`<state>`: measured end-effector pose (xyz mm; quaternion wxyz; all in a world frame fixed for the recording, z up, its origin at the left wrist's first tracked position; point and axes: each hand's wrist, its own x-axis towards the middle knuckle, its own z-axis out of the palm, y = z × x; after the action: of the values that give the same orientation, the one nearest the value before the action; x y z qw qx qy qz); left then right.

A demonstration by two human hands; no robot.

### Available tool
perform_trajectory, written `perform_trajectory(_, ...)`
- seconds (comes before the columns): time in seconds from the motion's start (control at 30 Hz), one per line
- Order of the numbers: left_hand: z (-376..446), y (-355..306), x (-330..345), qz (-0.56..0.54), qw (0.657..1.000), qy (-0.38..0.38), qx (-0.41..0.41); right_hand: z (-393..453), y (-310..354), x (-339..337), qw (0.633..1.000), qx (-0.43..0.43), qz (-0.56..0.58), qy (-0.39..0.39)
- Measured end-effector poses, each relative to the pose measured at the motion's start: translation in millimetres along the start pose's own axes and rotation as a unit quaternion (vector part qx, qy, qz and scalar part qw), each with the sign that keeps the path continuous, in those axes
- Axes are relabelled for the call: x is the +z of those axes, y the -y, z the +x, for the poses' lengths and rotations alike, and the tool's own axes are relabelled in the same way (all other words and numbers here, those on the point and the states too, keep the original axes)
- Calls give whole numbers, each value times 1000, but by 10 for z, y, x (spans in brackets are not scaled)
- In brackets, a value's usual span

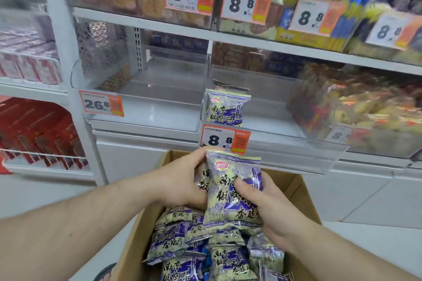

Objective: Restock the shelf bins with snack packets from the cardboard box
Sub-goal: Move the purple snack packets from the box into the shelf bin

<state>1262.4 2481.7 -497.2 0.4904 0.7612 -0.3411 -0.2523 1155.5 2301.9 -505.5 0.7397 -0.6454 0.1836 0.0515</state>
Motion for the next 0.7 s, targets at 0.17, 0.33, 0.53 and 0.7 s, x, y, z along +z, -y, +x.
perform_trajectory(0.17,-62,-164,-36,-109,993,47,-6,10,107,44,997,-46,48,-26)
perform_trajectory(0.33,-63,-366,75,-170,985,16,15,7,264,33,998,-46,28,19)
perform_trajectory(0.53,0,-512,-25,-115,992,-3,46,23,543,-87,990,-69,10,120)
perform_trajectory(0.7,9,-601,-117,-136,988,-17,77,70,800,-87,984,-130,-11,125)
